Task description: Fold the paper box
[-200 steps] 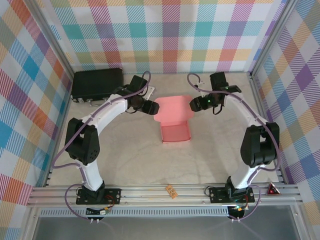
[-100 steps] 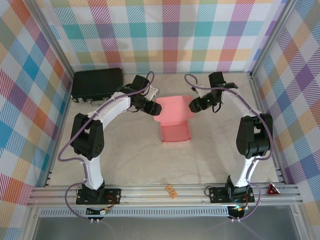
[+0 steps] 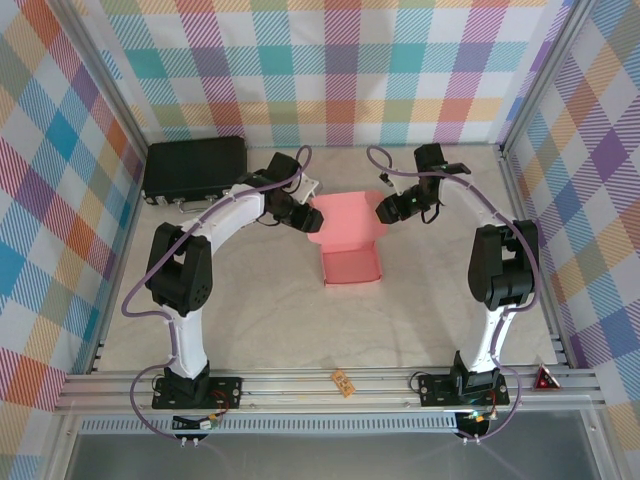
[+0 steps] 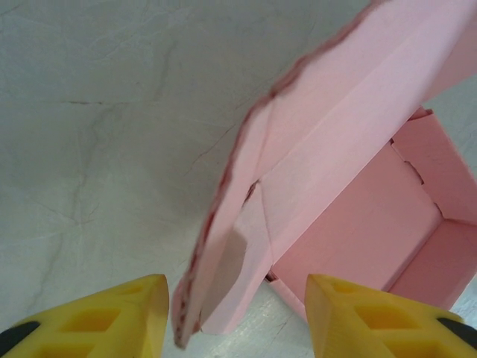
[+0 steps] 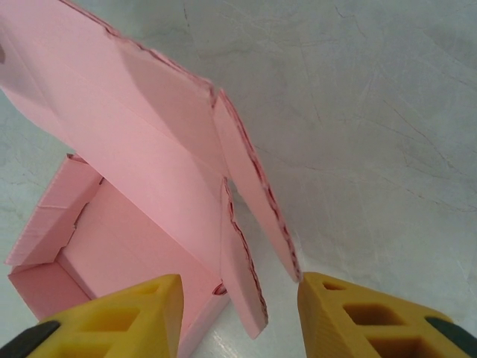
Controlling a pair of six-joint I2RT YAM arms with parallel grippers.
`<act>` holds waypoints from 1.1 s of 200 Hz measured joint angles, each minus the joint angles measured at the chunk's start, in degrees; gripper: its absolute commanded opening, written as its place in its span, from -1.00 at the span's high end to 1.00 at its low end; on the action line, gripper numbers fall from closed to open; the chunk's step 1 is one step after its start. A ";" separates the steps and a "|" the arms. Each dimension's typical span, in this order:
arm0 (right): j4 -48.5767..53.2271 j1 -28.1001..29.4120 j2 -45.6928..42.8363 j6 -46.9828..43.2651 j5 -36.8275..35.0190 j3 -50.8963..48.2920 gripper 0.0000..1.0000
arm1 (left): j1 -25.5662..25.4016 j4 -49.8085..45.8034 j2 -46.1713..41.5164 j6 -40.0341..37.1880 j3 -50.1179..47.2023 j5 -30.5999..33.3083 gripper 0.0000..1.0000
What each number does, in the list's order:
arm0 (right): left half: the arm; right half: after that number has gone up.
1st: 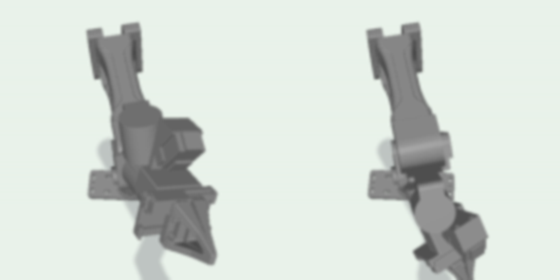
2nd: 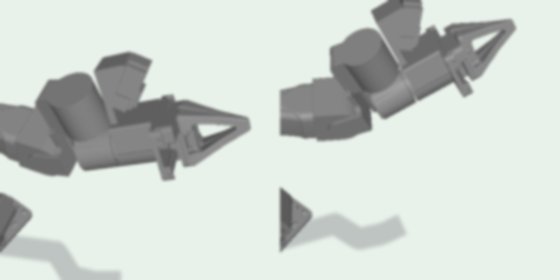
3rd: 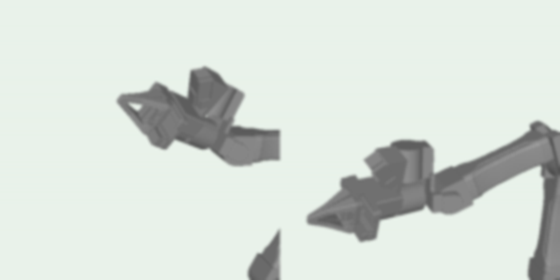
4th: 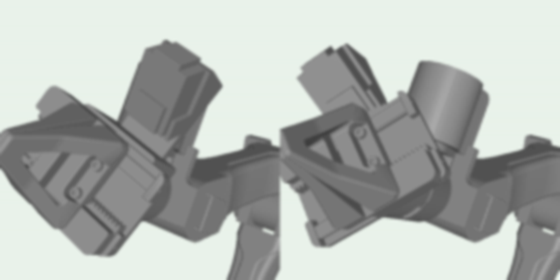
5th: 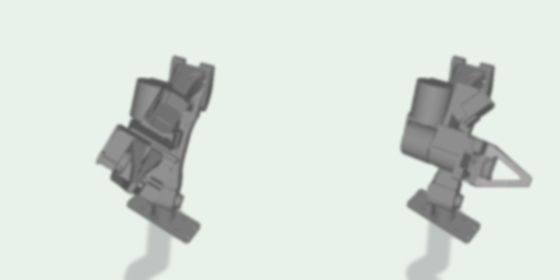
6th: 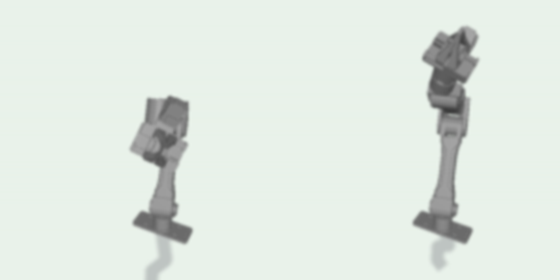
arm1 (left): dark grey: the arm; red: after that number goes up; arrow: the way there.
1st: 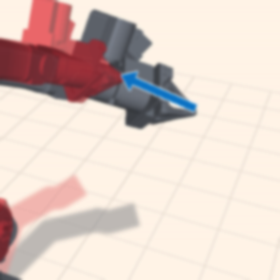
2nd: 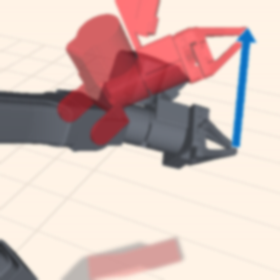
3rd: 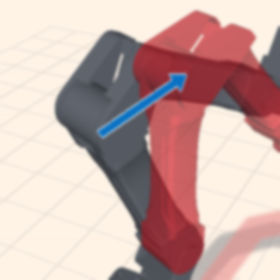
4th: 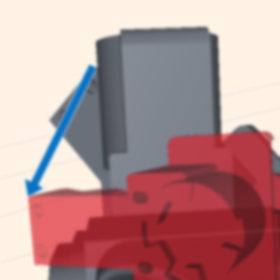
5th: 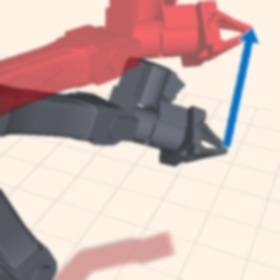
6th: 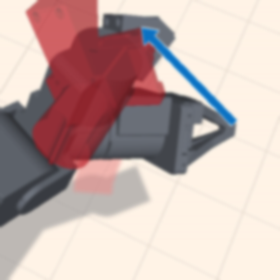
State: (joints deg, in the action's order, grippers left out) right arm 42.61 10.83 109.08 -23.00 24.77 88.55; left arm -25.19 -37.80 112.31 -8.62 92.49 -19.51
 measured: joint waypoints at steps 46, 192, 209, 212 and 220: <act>0.20 0.00 0.72 0.24 0.44 0.07 0.20 | 0.02 0.22 0.61 0.00 1.44 -0.55 0.04; 0.79 0.00 1.88 2.80 1.31 0.90 0.54 | 0.00 0.20 1.68 0.22 1.55 -0.63 0.36; 0.79 0.00 1.88 3.06 1.25 0.90 0.59 | 0.00 0.22 1.68 0.20 1.55 -0.66 0.46; 0.79 0.00 1.88 3.06 1.22 0.90 0.59 | 0.02 0.22 1.68 0.22 1.55 -0.66 0.47; 0.76 0.00 1.88 3.08 1.16 0.90 0.61 | 0.00 0.20 1.68 0.17 1.55 -0.68 0.52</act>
State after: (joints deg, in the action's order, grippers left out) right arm 43.38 10.83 110.96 -19.92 25.93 89.45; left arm -25.19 -37.60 113.99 -8.45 94.04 -20.18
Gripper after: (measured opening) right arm 0.206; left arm 0.267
